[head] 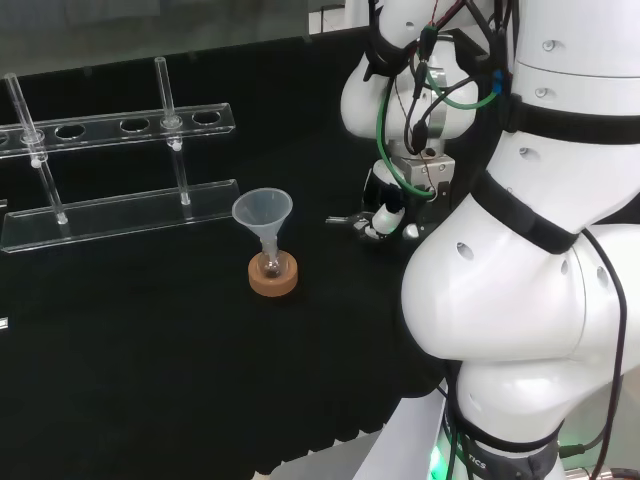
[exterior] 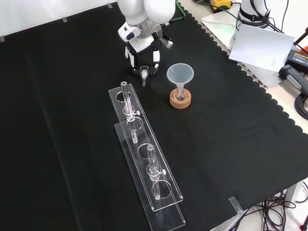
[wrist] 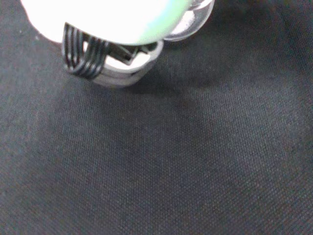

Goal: Pick up the weighing funnel.

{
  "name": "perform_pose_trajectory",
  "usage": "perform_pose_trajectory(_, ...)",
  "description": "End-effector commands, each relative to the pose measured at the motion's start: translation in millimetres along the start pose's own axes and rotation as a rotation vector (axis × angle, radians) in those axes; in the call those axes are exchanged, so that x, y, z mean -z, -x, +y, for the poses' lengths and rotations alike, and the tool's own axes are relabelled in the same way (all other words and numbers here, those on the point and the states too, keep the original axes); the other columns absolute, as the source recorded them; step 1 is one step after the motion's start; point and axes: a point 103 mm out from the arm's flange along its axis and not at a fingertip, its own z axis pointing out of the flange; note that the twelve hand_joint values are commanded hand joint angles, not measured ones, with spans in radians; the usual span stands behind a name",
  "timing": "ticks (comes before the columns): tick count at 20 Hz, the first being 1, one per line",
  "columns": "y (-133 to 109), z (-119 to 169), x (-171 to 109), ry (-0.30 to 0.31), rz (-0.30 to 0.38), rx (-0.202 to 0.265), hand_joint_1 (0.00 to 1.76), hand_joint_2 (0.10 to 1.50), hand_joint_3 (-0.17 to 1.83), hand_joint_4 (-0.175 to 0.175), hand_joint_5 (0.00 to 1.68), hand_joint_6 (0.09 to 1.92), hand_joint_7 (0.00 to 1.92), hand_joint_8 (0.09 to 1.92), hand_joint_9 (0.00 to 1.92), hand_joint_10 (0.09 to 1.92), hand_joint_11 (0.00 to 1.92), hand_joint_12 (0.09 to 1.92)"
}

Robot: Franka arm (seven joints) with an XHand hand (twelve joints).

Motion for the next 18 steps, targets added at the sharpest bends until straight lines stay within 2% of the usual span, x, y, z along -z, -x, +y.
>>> perform_pose_trajectory(1, -0.1, 0.7, 3.7, 0.015, 0.01, -0.002, 1.19, 0.6, 0.64, 0.031, 1.47, 0.28, 1.51, 0.31, 1.43, 0.28, 1.07, 0.9)
perform_pose_trajectory(7, 0.1, 1.8, 10.4, 0.034, 0.026, -0.002, 1.2, 0.59, 0.66, -0.021, 1.49, 0.26, 1.53, 0.29, 1.44, 0.29, 1.11, 0.87)
perform_pose_trajectory(18, -0.9, -0.7, 24.8, 0.068, 0.041, 0.007, 1.2, 0.58, 0.67, -0.032, 1.49, 0.25, 1.54, 0.29, 1.44, 0.29, 1.13, 0.86)
